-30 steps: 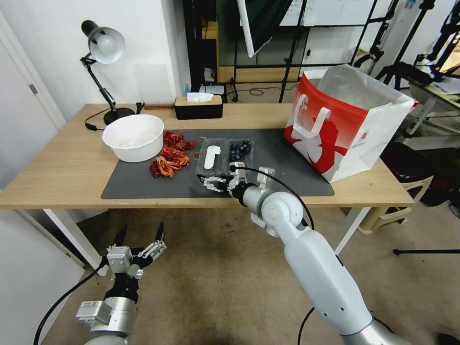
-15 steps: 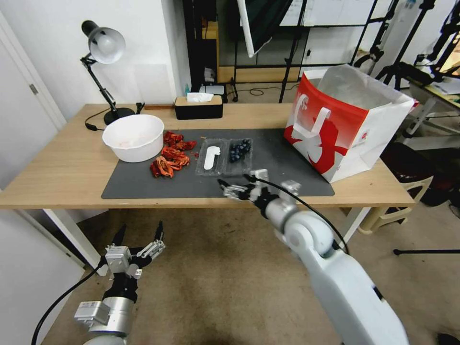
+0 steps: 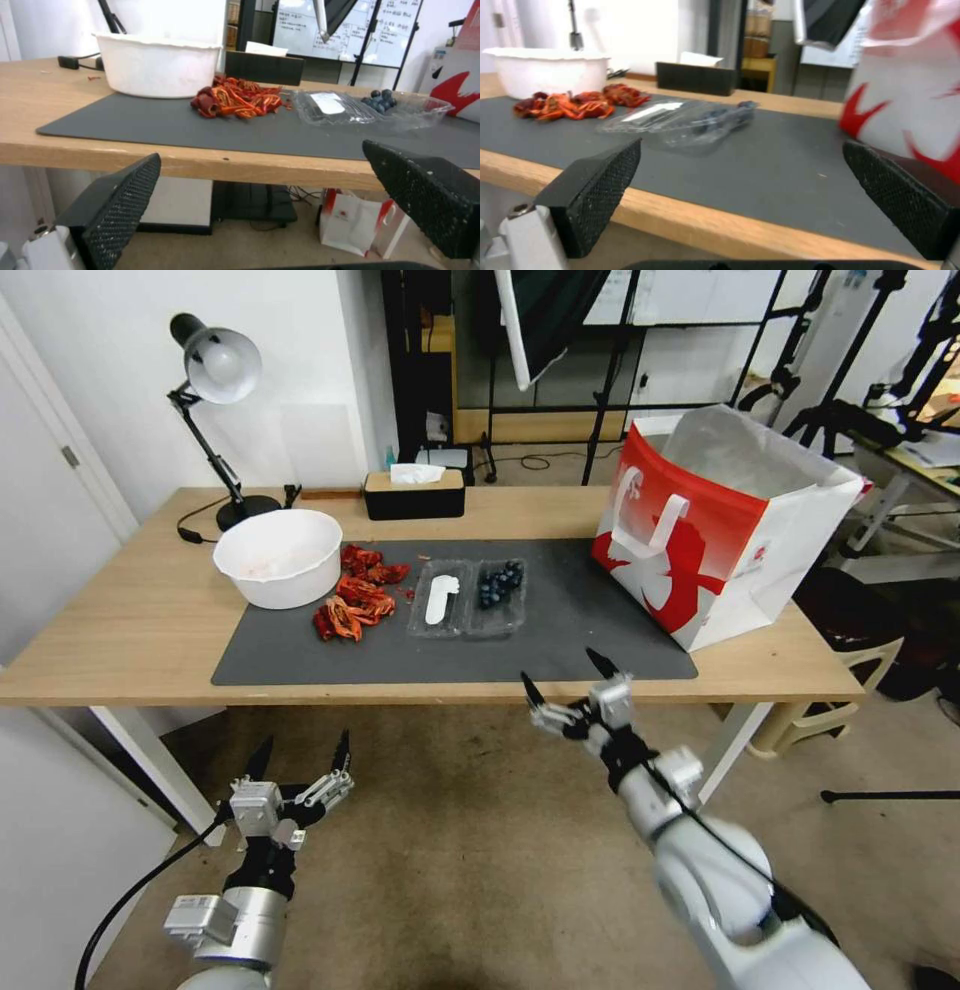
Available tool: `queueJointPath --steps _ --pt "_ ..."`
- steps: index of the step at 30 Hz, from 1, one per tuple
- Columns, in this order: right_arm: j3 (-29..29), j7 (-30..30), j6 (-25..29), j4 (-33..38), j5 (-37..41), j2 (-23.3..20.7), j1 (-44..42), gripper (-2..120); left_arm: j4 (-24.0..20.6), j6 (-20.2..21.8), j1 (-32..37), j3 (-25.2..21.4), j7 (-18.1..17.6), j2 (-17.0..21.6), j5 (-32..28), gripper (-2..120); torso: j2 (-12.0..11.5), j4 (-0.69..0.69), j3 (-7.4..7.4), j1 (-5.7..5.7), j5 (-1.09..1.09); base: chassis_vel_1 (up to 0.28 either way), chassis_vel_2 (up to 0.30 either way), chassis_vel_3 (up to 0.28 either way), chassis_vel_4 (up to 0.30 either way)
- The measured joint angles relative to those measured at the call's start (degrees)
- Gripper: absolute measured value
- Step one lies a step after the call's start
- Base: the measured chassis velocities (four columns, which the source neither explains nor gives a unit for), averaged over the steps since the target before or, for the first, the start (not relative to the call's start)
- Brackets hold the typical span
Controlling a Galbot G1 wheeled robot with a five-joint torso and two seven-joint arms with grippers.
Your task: Close the takeout container lid, then place the container into the takeout bag.
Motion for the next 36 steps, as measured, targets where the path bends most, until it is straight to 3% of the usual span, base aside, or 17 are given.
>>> queueJointPath --steps 10,17,20,22,25,26,27,29,36 --pt "2.8 2.7 3.0 0.9 -2.8 3.5 -9.6 100 0.4 0.2 -0.5 1.1 0.1 0.8 -0.8 100 0.0 0.00 0.00 0.01 -0.01 0.000 0.000 0.000 0.000" --pt "3.1 2.9 3.0 1.2 -3.0 4.1 -11.8 100 -2.6 4.9 -1.8 4.2 -1.1 3.0 -7.0 100 0.0 0.00 0.00 0.01 0.00 0.000 0.000 0.000 0.000" --pt "2.5 2.8 2.6 1.5 -3.1 3.8 -11.1 100 -6.9 10.8 -3.3 7.0 -5.3 5.2 -16.4 100 0.0 -0.04 0.01 0.01 -0.01 0.000 0.000 0.000 0.000" --pt "2.1 2.8 2.3 1.5 -3.1 3.5 -10.4 100 -8.0 12.0 -3.5 7.3 -6.6 5.4 -19.0 100 0.0 -0.03 0.00 0.01 0.02 0.000 0.000 0.000 0.000" --pt "0.2 2.5 1.0 0.9 -2.6 1.9 -7.2 100 -12.9 16.7 -5.0 7.6 -13.3 6.5 -30.2 100 0.0 0.05 0.01 0.01 0.04 0.000 0.000 0.000 0.000" --pt "0.2 2.5 1.0 0.9 -2.6 1.9 -7.2 100 -12.9 16.7 -5.0 7.6 -13.3 6.5 -30.2 100 0.0 0.05 0.01 0.01 0.04 0.000 0.000 0.000 0.000" --pt "0.1 2.5 0.9 0.9 -2.5 1.7 -7.0 100 -14.0 18.7 -6.4 8.0 -15.6 7.1 -34.4 100 0.0 0.02 0.01 0.01 -0.01 0.000 0.000 0.000 0.000" --pt "0.3 2.4 0.6 1.2 -2.4 1.5 -7.0 100 -14.9 21.4 -9.6 9.1 -19.7 8.0 -41.5 100 0.0 -0.01 0.01 0.01 0.00 0.000 0.000 0.000 0.000" --pt "0.4 2.1 -0.3 2.1 -2.5 1.3 -7.2 100 -12.0 22.2 -17.7 12.3 -25.2 8.6 -53.6 100 0.0 -0.01 0.01 0.01 -0.02 0.000 0.000 0.000 0.000"
